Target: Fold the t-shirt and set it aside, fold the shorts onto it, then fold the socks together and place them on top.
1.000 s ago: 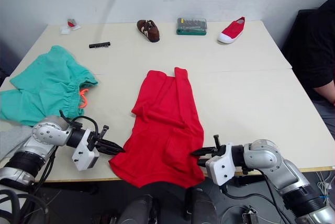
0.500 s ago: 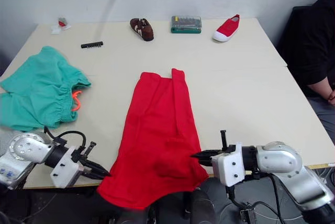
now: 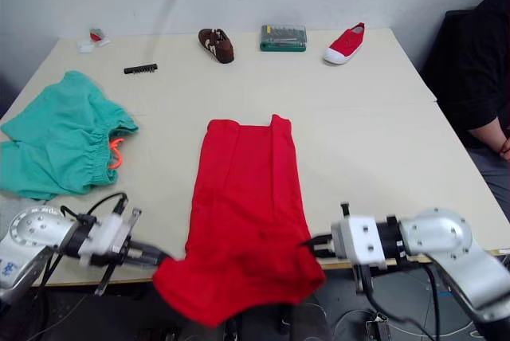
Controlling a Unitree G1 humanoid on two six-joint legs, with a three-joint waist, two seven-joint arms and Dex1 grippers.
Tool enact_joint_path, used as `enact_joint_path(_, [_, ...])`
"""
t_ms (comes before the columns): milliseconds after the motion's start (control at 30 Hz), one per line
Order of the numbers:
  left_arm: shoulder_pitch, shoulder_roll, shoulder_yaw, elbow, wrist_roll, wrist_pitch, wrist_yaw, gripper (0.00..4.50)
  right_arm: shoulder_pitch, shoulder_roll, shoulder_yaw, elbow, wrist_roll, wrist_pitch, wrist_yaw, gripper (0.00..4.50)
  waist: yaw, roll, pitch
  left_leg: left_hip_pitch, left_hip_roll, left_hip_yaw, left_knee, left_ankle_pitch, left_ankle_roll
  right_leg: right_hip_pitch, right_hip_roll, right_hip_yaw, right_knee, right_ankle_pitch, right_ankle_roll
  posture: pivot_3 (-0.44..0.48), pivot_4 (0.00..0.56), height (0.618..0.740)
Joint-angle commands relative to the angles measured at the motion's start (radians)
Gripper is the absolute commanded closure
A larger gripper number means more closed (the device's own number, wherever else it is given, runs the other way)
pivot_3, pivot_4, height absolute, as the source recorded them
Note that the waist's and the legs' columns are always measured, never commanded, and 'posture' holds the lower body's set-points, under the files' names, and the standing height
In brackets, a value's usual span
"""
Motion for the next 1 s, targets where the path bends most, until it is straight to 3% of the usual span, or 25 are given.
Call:
enact_joint_path(33, [-0.132, -0.071, 0.041, 0.122, -0.003, 0.099, 0.049, 4.5, -0.174, 0.062, 0.034, 0.123, -0.019, 0.044, 0.02, 4.45, -0.001, 0.0, 0.0, 0.0, 0.0, 0.0, 0.0, 0.001, 0.0, 0.0, 0.0, 0.0, 0.001, 0.0, -0.001, 0.0, 0.15, 0.74])
enact_joint_path(133, [-0.345, -0.178, 0.05, 0.276, 0.019, 0.219, 0.145, 4.5, -0.367, 0.143, 0.083, 0.333, -0.087, 0.057, 0.042, 4.45, -0.001, -0.001, 0.001, 0.0, 0.0, 0.0, 0.0, 0.002, -0.001, 0.0, 0.0, -0.001, 0.004, 0.001, -0.002, 0.0, 0.15, 0.74])
enact_joint_path(233, [-0.453, -0.232, 0.06, 0.367, 0.046, 0.276, 0.18, 4.5, -0.462, 0.197, 0.105, 0.464, -0.132, 0.055, 0.063, 4.45, -0.002, -0.002, 0.001, -0.001, -0.001, -0.001, 0.0, 0.007, -0.008, -0.002, 0.0, -0.003, 0.005, 0.004, -0.002, 0.0, 0.15, 0.74])
enact_joint_path(433, [-0.766, -0.422, 0.061, 0.699, 0.146, 0.386, 0.38, 4.5, -0.729, 0.378, 0.142, 0.935, -0.245, 0.285, -0.058, 4.45, -0.019, -0.002, 0.001, -0.005, -0.002, 0.001, 0.002, 0.009, -0.007, -0.004, -0.002, -0.004, 0.007, 0.006, 0.0, 0.0, 0.15, 0.74])
enact_joint_path(700, [-0.851, -0.502, 0.088, 0.865, 0.243, 0.413, 0.494, 4.5, -0.864, 0.481, 0.01, 1.232, -0.197, 0.557, -0.128, 4.45, -0.046, -0.002, 0.001, -0.006, -0.003, 0.001, 0.001, 0.009, -0.007, -0.005, -0.003, -0.003, 0.007, 0.006, 0.001, 0.0, 0.15, 0.74])
enact_joint_path(900, [-0.794, -0.479, 0.134, 0.775, 0.236, 0.514, 0.517, 4.5, -0.891, 0.516, -0.069, 1.247, -0.168, 0.628, -0.144, 4.45, -0.058, -0.002, 0.001, -0.005, -0.002, 0.001, 0.001, 0.012, -0.011, -0.005, -0.003, -0.002, 0.01, 0.007, 0.001, 0.0, 0.15, 0.74])
enact_joint_path(1000, [-0.752, -0.454, 0.18, 0.701, 0.22, 0.58, 0.544, 4.5, -0.872, 0.532, -0.048, 1.193, -0.186, 0.603, -0.124, 4.45, -0.06, -0.002, 0.001, -0.005, -0.001, 0.001, 0.0, 0.012, -0.012, -0.006, -0.003, -0.002, 0.011, 0.007, 0.0, 0.0, 0.15, 0.74])
